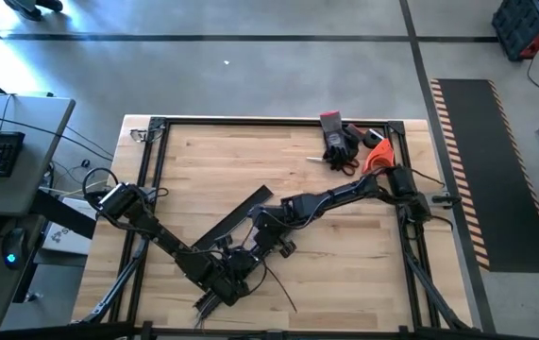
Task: Ziptie cables
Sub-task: Close the black cable duct with the black cable duct cover
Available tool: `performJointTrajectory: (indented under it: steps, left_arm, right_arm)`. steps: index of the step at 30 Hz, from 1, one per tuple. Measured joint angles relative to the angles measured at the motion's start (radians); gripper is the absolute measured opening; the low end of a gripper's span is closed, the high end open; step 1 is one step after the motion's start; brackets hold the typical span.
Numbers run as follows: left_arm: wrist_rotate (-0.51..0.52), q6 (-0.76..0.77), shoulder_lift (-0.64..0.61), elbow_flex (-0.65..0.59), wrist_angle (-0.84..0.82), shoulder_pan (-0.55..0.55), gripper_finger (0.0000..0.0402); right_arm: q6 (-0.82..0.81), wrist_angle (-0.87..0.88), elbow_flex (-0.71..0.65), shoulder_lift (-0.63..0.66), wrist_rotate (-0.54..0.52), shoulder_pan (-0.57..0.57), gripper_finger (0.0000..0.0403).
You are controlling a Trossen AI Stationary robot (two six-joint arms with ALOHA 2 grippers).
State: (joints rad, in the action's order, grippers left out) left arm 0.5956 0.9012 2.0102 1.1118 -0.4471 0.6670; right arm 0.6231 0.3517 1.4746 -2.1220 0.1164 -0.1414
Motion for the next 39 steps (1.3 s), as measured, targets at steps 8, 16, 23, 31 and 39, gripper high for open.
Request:
performJointTrajectory:
  steps: [8,16,23,31,39]
  left_arm:
    - [-0.003,-0.094,0.001,0.000,0.007,0.002,0.0106]
    - [0.002,-0.154,0.002,0.000,0.016,0.000,0.0105]
    - [0.000,-0.172,0.002,0.000,0.017,0.001,0.0105]
    - [-0.014,-0.225,0.002,0.000,0.046,0.003,0.0105]
    - [-0.014,-0.222,0.002,0.000,0.048,0.005,0.0105]
  right_arm:
    - [-0.110,0.058,0.002,0.000,0.217,0.051,0.0001]
    - [-0.180,0.107,0.002,-0.001,0.355,0.089,0.0001]
    - [-0.173,0.136,0.007,-0.027,0.428,0.086,0.0001]
    - [-0.251,0.104,0.006,-0.057,0.505,0.099,0.0009]
    - [-0.224,0.167,0.063,-0.066,0.460,0.104,0.0119]
